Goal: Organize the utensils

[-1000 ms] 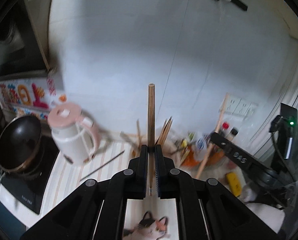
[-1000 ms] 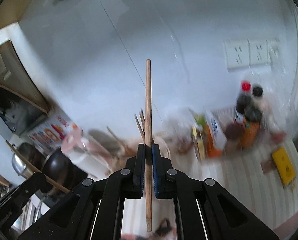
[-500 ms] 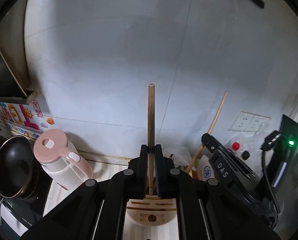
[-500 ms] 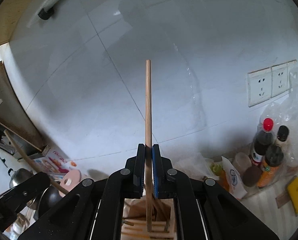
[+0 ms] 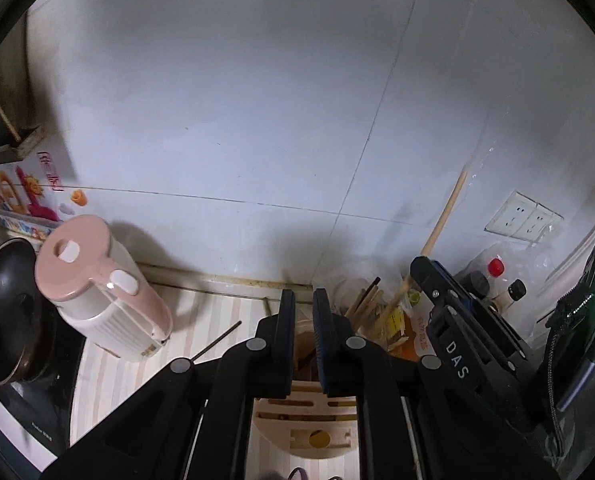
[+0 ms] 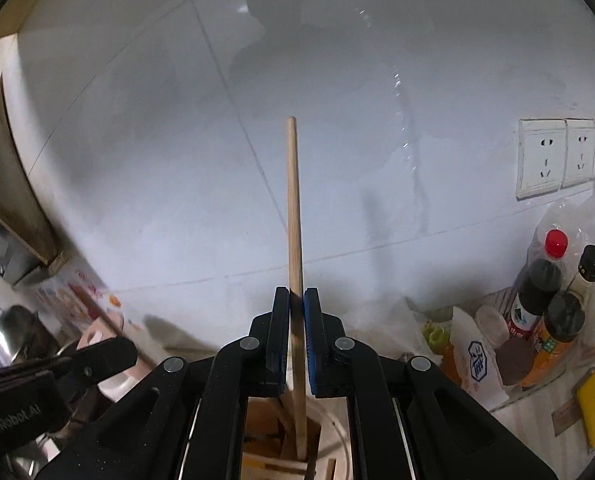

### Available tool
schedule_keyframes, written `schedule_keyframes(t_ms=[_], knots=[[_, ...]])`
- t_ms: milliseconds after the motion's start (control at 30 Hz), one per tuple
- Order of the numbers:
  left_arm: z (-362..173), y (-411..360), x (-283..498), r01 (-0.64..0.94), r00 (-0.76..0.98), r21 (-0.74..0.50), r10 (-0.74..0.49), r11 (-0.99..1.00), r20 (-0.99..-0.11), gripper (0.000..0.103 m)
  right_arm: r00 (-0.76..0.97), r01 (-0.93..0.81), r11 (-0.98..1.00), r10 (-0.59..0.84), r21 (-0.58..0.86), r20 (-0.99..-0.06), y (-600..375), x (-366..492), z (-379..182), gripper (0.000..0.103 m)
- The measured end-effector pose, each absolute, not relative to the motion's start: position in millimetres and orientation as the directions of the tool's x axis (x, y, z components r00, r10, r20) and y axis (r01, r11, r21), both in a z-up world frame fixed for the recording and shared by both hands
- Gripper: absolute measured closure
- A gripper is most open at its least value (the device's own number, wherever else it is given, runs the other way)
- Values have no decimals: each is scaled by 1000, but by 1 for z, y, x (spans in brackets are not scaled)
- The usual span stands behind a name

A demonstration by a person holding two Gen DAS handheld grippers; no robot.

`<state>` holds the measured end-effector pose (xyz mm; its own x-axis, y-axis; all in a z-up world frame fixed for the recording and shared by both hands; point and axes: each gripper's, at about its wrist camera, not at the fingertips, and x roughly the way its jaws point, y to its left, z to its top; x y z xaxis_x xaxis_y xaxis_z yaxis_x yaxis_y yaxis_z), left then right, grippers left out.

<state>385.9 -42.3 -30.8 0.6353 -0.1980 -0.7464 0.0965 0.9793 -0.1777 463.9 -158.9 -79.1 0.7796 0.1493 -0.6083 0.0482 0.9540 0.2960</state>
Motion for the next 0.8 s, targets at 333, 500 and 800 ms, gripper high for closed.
schedule_keyframes(t_ms=[333,500,800], knots=[[-26,-7,340,7,668,-100,-79,995,-740,17,745,96,968,85,232,-662,-169,417,-45,53],[-44,-4,315,2,668,-12,-11,1000,-744,3,689,149,976,15,162,-724,-174,378,-53,36],[-59,-2,274,33,660,43,10,999,-751,0,619,216,976,-116,27,-777,-164,319,-64,3]])
